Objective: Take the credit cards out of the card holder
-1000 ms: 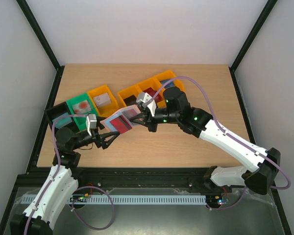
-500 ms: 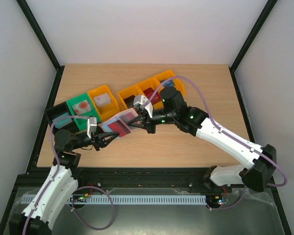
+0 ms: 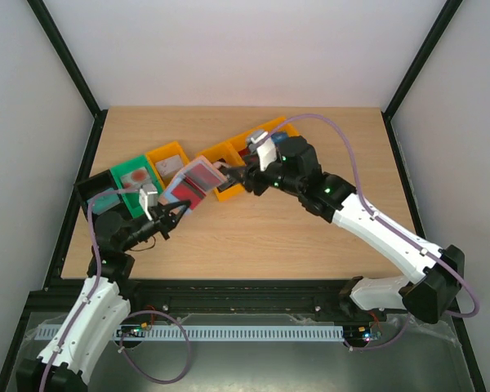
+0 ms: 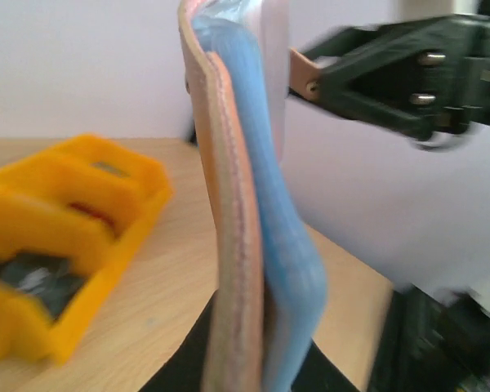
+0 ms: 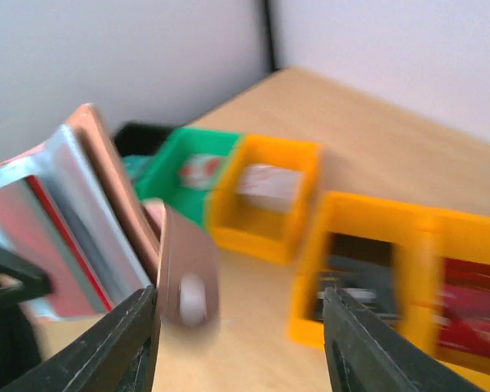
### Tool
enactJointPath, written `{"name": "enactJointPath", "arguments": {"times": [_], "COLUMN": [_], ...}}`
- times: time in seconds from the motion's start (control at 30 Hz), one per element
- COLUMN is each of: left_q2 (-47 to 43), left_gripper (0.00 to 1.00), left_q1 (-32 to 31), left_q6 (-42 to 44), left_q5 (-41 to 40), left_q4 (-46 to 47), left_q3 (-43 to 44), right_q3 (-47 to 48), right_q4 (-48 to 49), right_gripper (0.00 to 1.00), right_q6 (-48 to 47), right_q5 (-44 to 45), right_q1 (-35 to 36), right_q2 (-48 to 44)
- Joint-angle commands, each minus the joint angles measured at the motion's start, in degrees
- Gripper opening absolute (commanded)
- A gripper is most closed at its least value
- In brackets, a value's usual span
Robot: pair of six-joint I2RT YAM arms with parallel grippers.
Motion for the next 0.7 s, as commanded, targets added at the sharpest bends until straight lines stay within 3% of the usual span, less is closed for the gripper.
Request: {"name": "enactJointPath", "arguments": {"times": [0.0, 0.07, 0.2, 0.27, 0.37, 0.67], "left_q2": [0.20, 0.32, 1.39, 1.38, 1.33, 0.91], "left_gripper": [0.02, 0.02, 0.02, 0.02, 0.02, 0.02], "left_q1": [1.95, 2.05, 1.91, 1.69, 1.48, 0.68], "left_q6": [-0.97, 0.43, 1.59, 3.13, 3.62, 2.61], "left_q5": [-22.64, -22.91, -16.61, -12.45, -4.72, 12.33], "left_q4": [-13.88, -16.41, -14.84, -12.89, -8.18, 3.37], "left_q3": [2.47, 3.44, 4.10, 3.98, 3.51, 2.50], "right_q3": [1.25, 1.30, -1.04, -3.35, -7.09, -1.51], "right_q4": [-0.08, -0.26, 4.46, 10.83, 22.00, 15.56], "right_gripper": [0.53, 0.52, 0.46, 0.46, 0.42, 0.31], "right_q6": [4.29, 2.80, -1.61, -1.47, 4.60, 6.14], "right_q5": [22.57, 16.00, -14.07, -24.11, -25.03, -24.89], "right_q1": [-1.48, -1.40, 1.09, 2.83, 3.00, 2.91], "right_q2": [-2.31, -2.51, -2.35, -2.83, -3.14, 6.21]}}
